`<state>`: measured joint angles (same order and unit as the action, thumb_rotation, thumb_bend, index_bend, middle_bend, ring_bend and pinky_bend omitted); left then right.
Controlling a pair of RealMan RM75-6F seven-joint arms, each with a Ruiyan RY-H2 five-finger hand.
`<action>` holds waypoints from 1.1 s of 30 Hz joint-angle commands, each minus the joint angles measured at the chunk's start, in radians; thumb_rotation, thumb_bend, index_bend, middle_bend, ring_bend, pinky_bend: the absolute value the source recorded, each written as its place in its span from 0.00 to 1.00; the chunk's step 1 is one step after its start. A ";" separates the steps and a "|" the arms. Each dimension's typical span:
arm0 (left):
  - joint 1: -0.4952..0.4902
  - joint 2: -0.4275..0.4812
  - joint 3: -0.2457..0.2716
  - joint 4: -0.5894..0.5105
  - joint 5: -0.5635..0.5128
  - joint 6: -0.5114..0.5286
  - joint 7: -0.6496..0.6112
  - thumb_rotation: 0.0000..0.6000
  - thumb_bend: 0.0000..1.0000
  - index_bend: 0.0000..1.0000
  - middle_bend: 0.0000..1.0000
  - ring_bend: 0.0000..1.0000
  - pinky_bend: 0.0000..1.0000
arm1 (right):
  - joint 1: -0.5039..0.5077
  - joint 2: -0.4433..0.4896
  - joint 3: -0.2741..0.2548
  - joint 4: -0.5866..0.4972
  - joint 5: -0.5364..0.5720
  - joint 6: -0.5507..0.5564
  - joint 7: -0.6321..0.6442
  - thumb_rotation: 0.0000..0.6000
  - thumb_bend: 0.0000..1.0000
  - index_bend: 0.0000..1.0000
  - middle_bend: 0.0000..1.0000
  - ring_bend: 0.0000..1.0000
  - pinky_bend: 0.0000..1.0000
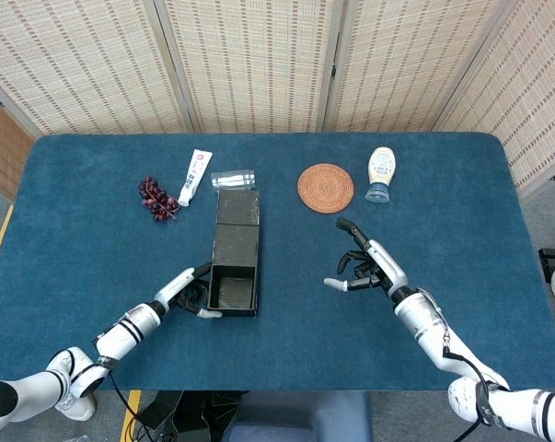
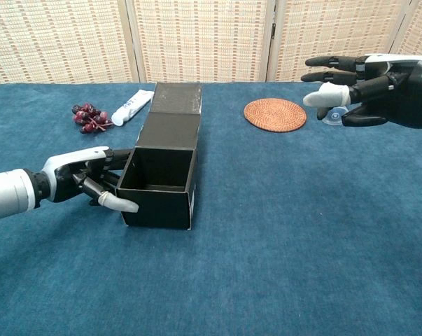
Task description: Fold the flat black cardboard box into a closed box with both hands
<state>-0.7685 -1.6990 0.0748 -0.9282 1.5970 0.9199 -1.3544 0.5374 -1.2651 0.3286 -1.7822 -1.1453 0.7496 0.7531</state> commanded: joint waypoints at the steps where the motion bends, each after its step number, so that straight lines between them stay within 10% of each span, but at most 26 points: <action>1: 0.006 -0.007 -0.005 0.006 -0.004 0.011 -0.004 1.00 0.16 0.26 0.29 0.66 0.86 | 0.000 -0.002 -0.002 0.004 0.002 -0.003 0.005 1.00 0.12 0.00 0.02 0.55 1.00; 6: 0.013 0.000 -0.005 -0.002 0.002 0.035 -0.025 1.00 0.16 0.29 0.32 0.66 0.86 | 0.007 -0.008 0.000 0.004 0.027 -0.036 0.040 1.00 0.12 0.00 0.08 0.50 0.92; 10: 0.024 0.027 0.005 -0.027 0.020 0.075 -0.021 1.00 0.16 0.29 0.32 0.66 0.86 | 0.034 -0.029 0.024 0.022 0.056 -0.116 0.120 1.00 0.12 0.00 0.09 0.19 0.40; 14: 0.030 0.055 0.013 -0.063 0.033 0.098 -0.015 1.00 0.16 0.29 0.32 0.66 0.86 | 0.067 -0.079 0.064 0.074 0.045 -0.201 0.227 1.00 0.08 0.00 0.04 0.05 0.18; 33: 0.022 0.092 0.019 -0.162 0.039 0.099 0.060 1.00 0.16 0.29 0.32 0.66 0.86 | 0.253 -0.417 0.206 0.411 -0.143 -0.354 0.508 1.00 0.00 0.00 0.00 0.00 0.12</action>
<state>-0.7458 -1.6058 0.0941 -1.0908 1.6376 1.0206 -1.2952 0.7739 -1.6627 0.5230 -1.3841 -1.2606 0.3877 1.2425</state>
